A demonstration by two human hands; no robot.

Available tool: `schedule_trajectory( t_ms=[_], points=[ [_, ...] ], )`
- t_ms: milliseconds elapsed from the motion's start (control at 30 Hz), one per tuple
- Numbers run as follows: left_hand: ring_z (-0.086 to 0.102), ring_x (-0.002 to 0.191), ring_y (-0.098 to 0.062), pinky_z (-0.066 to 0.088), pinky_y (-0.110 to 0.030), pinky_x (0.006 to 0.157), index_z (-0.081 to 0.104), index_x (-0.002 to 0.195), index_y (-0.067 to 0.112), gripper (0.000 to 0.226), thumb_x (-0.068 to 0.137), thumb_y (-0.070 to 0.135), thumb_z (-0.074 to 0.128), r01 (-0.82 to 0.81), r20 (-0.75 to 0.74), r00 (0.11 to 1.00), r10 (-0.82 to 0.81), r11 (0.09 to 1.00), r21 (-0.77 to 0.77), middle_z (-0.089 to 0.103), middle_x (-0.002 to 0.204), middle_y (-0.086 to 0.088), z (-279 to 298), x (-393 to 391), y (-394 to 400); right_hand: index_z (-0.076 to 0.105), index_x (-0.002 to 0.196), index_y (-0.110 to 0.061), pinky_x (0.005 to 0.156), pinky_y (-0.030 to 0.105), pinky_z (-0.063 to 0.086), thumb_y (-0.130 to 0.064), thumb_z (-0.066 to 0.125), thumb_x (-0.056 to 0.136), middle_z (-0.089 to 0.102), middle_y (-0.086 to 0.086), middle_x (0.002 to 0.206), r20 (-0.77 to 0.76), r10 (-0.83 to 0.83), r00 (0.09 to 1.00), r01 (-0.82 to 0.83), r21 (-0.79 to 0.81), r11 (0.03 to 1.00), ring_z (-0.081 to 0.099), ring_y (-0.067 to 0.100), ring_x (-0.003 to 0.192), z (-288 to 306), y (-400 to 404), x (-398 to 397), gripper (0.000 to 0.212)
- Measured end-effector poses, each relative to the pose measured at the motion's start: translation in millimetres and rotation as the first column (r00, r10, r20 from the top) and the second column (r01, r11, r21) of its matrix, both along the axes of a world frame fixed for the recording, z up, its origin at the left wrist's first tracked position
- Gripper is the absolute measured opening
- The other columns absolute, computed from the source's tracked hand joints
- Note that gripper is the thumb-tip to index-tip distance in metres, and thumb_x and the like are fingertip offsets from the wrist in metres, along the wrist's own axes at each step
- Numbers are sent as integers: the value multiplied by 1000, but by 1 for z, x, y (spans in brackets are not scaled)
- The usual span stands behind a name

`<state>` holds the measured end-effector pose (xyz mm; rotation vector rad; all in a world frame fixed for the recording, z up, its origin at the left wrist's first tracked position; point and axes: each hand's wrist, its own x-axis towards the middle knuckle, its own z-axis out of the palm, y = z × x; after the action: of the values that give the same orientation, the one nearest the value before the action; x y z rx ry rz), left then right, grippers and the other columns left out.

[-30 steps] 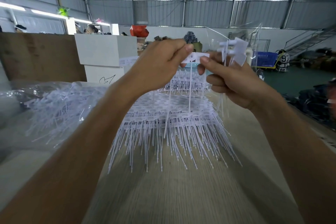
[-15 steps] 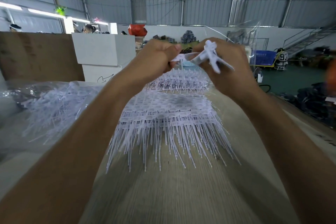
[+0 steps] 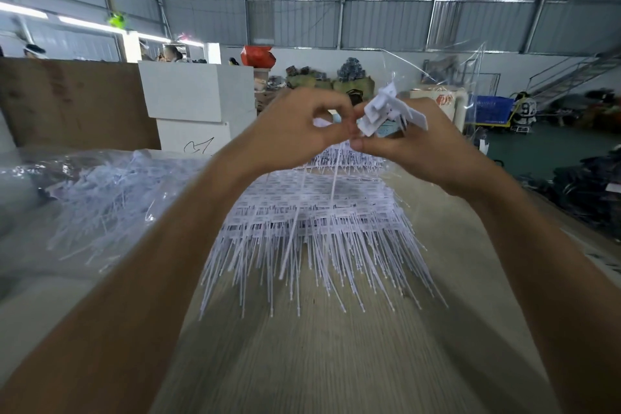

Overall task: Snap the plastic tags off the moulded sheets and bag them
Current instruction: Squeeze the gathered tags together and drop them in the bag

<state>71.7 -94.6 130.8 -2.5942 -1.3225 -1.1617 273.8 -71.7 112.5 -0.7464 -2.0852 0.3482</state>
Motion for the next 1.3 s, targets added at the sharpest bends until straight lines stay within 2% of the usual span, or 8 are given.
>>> schedule_trajectory(
  t_ms=[200, 367, 567, 700, 833, 933, 1133, 1300],
  points=[
    [62, 85, 4, 45, -13, 79, 71, 89, 21, 8, 96, 24, 67, 145, 164, 977, -137, 989, -41, 70, 97, 8, 1, -2, -2, 70, 71, -27, 50, 16, 36, -21, 65, 98, 61, -8, 57, -30, -69, 997, 68, -32, 997, 48, 6, 47, -3, 4, 3, 28],
    [61, 101, -5, 49, -43, 100, 70, 97, 20, 22, 97, 40, 61, 89, 86, 993, -79, 989, -121, 63, 103, 15, -2, 3, 2, 69, 61, -13, 56, 26, 34, -17, 48, 105, 51, 7, 50, -51, -126, 991, 121, -91, 988, 42, 19, 47, -9, 12, 1, 49],
    [52, 58, 5, 40, -13, 64, 73, 87, 6, 24, 97, 27, 65, 188, -38, 980, -196, 971, -149, 57, 61, 20, 2, 7, -10, 65, 65, -9, 38, 15, 30, -12, 43, 100, 58, 0, 48, -297, -205, 933, 90, -360, 929, 42, 4, 37, -32, 29, -4, 41],
    [47, 50, 3, 44, -10, 60, 70, 89, -3, 34, 102, 26, 57, 277, 52, 961, -273, 951, -134, 51, 54, 20, 11, 2, -18, 71, 70, -17, 54, 23, 49, -32, 44, 107, 70, -2, 67, -376, -383, 844, 117, -567, 815, 54, 11, 61, -39, 41, 27, 48],
    [54, 68, 5, 43, -21, 71, 69, 115, 19, 23, 106, 24, 49, 158, -86, 981, -177, 969, -187, 61, 75, 24, 9, -1, -9, 73, 78, -15, 56, 28, 57, -39, 46, 106, 71, 2, 74, -509, -241, 826, -94, -547, 832, 62, 14, 58, -36, 42, 26, 45],
    [64, 95, -18, 51, -37, 82, 62, 135, 20, 33, 105, 15, 50, 83, -169, 977, -127, 965, -247, 71, 107, -1, -1, 2, -3, 74, 82, -18, 44, 20, 36, -37, 48, 106, 51, -1, 62, -515, -126, 848, -176, -498, 849, 37, 10, 48, -32, 42, 16, 40],
    [69, 91, -26, 55, -49, 86, 59, 137, 28, 40, 99, 13, 60, 99, -53, 992, -111, 977, -189, 75, 99, 0, -6, -9, 8, 71, 80, -29, 40, 19, 21, -51, 79, 80, 27, -8, 61, -408, 110, 906, -331, -524, 785, 20, 9, 49, -24, 29, 9, 24],
    [71, 91, -25, 56, -46, 83, 53, 115, 23, 27, 94, 19, 69, 226, 141, 970, -196, 942, -248, 77, 92, -1, -12, -15, 11, 70, 77, -33, 42, 20, 23, -25, 76, 90, 37, -10, 57, -333, 158, 930, -302, -446, 842, 25, 7, 47, -26, 24, 5, 17]
  ],
)
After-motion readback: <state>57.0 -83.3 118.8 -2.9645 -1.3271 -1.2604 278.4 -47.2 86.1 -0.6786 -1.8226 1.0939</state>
